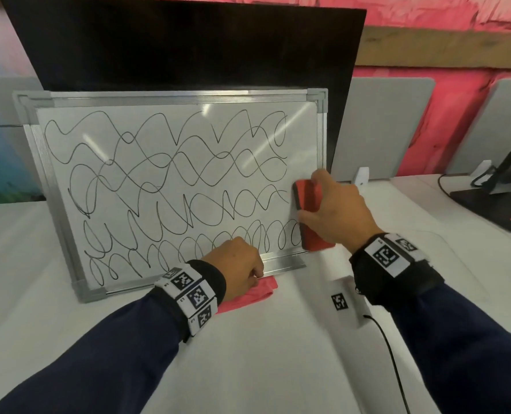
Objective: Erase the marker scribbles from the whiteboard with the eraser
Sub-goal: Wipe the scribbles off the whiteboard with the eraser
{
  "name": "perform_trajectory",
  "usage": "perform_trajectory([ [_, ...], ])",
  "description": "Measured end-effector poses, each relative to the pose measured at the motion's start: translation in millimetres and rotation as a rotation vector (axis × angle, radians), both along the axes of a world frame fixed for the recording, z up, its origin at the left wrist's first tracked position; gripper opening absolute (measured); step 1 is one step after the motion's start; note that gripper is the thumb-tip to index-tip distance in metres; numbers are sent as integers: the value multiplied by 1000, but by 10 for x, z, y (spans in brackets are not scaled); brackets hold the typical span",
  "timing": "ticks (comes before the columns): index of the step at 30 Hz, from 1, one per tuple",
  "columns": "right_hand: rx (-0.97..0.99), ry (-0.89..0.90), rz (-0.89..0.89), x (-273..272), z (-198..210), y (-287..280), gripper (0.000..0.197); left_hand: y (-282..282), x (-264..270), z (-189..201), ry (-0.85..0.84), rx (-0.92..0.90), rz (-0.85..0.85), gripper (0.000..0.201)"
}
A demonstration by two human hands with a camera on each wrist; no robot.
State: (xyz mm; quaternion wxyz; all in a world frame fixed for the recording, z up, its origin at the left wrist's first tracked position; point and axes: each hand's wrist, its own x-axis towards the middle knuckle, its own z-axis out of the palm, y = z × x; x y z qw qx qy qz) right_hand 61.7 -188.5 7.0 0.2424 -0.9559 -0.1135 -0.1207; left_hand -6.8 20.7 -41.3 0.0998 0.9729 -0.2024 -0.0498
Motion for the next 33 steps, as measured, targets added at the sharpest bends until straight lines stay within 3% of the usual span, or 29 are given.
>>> perform_trajectory([
  [3,19,-110,-3,93,127,46,58,1,-6,18,-4,2,-15,18],
  [6,-47,-73,10,59,93,19,59,19,-9,9,-7,2,-22,19],
  [10,-365,91,14,-177,-161,-119,60,49,-12,-16,-10,-4,-36,19],
  [13,-482,86,15,-250,-235,-211,62,60,-16,-23,-11,-25,-28,20],
  [19,-441,-64,-13,-149,-314,-278,66,70,-15,-34,-12,-51,-20,21],
  [25,-629,-258,105,-117,-402,-294,60,87,1,-39,-6,-64,-10,21],
  [33,-714,-349,92,-29,-403,-305,55,117,30,-80,-8,-73,-27,22],
])
